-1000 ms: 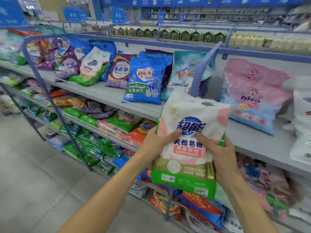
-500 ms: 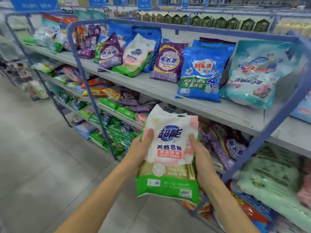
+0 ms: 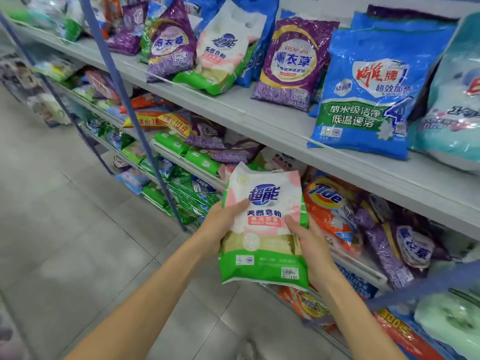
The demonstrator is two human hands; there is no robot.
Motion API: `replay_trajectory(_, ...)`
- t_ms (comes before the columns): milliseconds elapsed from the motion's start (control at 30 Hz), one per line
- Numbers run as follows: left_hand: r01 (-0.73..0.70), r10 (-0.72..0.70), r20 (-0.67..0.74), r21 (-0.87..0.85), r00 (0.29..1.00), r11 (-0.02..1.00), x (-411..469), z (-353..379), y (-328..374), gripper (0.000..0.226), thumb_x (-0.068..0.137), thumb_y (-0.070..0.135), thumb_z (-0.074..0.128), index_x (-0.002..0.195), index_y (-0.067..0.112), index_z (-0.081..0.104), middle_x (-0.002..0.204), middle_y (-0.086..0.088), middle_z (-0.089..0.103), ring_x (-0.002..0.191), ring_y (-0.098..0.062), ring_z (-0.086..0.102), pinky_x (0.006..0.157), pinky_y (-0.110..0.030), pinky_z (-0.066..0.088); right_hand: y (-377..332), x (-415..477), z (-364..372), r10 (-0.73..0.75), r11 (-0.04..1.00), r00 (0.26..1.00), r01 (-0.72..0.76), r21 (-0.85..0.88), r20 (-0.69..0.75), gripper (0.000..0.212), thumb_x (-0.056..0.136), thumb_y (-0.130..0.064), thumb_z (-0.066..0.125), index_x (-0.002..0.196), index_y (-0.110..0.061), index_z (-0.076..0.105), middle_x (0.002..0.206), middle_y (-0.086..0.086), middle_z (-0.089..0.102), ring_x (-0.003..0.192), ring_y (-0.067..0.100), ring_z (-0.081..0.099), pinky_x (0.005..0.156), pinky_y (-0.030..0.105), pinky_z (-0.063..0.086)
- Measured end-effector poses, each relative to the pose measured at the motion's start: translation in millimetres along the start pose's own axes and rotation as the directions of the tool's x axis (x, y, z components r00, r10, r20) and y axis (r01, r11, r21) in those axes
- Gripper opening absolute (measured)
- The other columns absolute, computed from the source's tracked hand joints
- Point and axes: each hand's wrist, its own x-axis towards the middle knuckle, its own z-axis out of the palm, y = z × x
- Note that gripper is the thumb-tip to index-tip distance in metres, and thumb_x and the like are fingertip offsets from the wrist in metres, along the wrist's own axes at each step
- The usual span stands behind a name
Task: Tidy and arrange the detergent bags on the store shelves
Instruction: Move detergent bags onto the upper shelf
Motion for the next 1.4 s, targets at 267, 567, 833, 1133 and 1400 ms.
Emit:
replay_trajectory(267, -0.018, 0.007, 0.133, 0.077, 0.991, 0.997, 66.3, 2.1, 32.6, 0.090, 0.083, 0.011, 0.083, 0.155, 0.029, 0.032, 0.114, -0.003, 0.077, 0.101, -0.031, 0.075, 0.096, -0.051, 0.057, -10.3, 72.8, 2.4, -0.001, 1.000, 0.993, 0.004, 0.023, -0.118, 0.023, 0.097, -0.025, 0.069, 0.119, -0.029, 0.067, 0.112, -0.003, 0.077, 0.101, 0.024, 0.075, 0.091, 0.046, 0.058)
replay_trajectory(567, -0.200, 0.179, 0.095, 0.325, 0.979, 0.924, 144.9, 1.2, 65.0, 0.137, 0.032, 0.062, 0.099, 0.152, 0.036, 0.039, 0.160, -0.002, 0.035, 0.139, -0.018, 0.044, 0.120, -0.050, 0.033, -36.7, 155.6, 21.0, -0.015, 0.998, 0.940, 0.036, 0.054, -0.340, 0.043, 0.074, -0.046, 0.088, 0.108, -0.031, 0.066, 0.115, 0.000, 0.074, 0.107, 0.025, 0.070, 0.099, 0.046, 0.054)
replay_trajectory(833, -0.504, 0.479, 0.165, 0.379, 0.862, 0.776, 209.5, 2.0, 42.0, 0.067, 0.079, 0.022, 0.088, 0.137, 0.024, 0.056, 0.106, 0.014, 0.065, 0.113, -0.006, 0.063, 0.088, 0.000, 0.038, -11.8, 227.2, 11.0, -0.171, 0.984, 0.936, 0.145, -0.105, -0.308, 0.110, 0.036, -0.043, 0.104, 0.132, -0.009, 0.065, 0.124, 0.015, 0.072, 0.108, 0.029, 0.073, 0.097, 0.050, 0.058)
replay_trajectory(1133, -0.616, 0.524, 0.332, 0.508, 0.785, 0.602, 221.1, -6.7, 16.1, 0.111, 0.066, 0.033, 0.095, 0.156, 0.015, 0.033, 0.137, 0.010, 0.050, 0.124, 0.001, 0.043, 0.090, 0.007, 0.027, -1.7, 233.6, 8.4, -0.381, 0.909, 0.869, 0.291, -0.297, -0.316, 0.095, 0.054, -0.037, 0.099, 0.138, -0.029, 0.058, 0.125, -0.004, 0.073, 0.112, 0.022, 0.072, 0.101, 0.047, 0.056)
replay_trajectory(1400, -0.612, 0.638, 0.292, 0.703, 0.713, 0.362, 216.2, 8.1, 27.3, 0.097, 0.068, 0.054, 0.087, 0.151, 0.024, 0.048, 0.148, -0.006, 0.057, 0.127, -0.031, 0.058, 0.107, -0.044, 0.048, -9.9, 238.8, 14.5, -0.451, 0.737, 0.823, 0.126, -0.664, -0.346, 0.064, 0.094, -0.039, 0.067, 0.151, -0.022, 0.044, 0.148, 0.006, 0.054, 0.134, 0.027, 0.052, 0.101, 0.027, 0.040)
